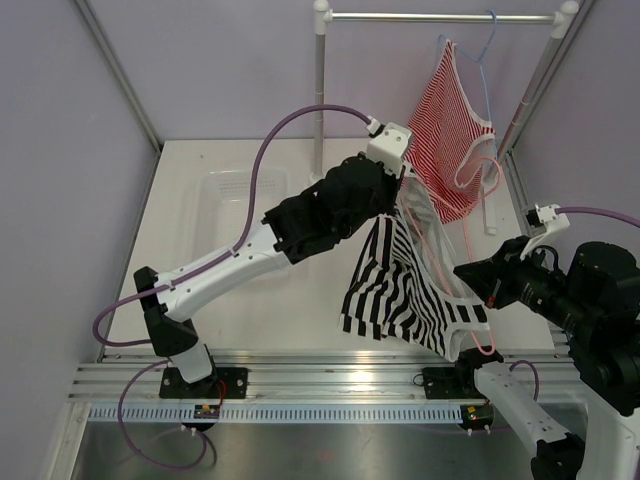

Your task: Remove the tank top from the hanger

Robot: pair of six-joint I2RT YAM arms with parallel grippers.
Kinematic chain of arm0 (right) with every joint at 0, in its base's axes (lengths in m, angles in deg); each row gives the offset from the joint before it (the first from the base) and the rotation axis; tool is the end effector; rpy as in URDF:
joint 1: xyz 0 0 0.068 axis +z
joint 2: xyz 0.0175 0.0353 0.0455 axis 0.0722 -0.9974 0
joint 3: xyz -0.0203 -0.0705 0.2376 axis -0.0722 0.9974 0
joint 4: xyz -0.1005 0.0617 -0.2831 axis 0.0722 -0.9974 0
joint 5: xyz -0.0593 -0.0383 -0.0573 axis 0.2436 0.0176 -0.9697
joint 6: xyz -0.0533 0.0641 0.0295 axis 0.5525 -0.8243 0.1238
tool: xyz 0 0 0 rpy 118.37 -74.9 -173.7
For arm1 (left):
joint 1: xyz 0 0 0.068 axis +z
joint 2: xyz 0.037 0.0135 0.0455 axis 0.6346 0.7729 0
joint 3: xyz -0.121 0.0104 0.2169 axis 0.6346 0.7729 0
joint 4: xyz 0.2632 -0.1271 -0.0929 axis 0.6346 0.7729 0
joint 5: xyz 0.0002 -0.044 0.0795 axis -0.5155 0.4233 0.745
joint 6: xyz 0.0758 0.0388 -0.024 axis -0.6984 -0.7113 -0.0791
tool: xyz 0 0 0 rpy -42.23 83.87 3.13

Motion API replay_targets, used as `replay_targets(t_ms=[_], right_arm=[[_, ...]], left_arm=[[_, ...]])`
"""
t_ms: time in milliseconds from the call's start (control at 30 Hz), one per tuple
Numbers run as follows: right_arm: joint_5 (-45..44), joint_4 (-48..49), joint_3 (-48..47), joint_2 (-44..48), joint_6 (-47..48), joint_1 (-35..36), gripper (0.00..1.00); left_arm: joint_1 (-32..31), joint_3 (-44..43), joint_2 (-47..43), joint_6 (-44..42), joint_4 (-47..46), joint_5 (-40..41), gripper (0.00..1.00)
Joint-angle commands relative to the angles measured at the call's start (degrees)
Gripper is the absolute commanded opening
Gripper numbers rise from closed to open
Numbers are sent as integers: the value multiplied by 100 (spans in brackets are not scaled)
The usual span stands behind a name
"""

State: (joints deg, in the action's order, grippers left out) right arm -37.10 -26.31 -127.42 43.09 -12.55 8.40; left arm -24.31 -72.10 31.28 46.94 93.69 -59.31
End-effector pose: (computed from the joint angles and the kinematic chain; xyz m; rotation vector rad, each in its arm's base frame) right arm 0.1074 0.0546 0.4790 -0.2824 1.9555 0.6561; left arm 0.2351 -0.4035 0.4383 0.5281 1.7006 -0.5631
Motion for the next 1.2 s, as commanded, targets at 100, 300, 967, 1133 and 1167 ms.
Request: replay_targets(t_ms=[100, 300, 967, 1133, 1167], right_arm=[[-29, -193, 139, 65, 300, 424, 0], [129, -105, 149, 390, 546, 566, 0], [-749, 5146, 2421, 1155, -709, 575, 0], [-1522, 7794, 3224, 603, -1203, 575, 0], [-1749, 7796, 3129, 297, -1133, 566, 0]], left_arm=[[296, -1057, 263, 207, 455, 1795, 0], [868, -1208, 334, 577, 975, 1682, 0], [869, 3009, -1713, 1755, -1361, -1664, 0], [499, 4206, -2311, 1746, -1899, -1835, 0], [499, 4268, -2312, 1851, -1803, -1564, 0]])
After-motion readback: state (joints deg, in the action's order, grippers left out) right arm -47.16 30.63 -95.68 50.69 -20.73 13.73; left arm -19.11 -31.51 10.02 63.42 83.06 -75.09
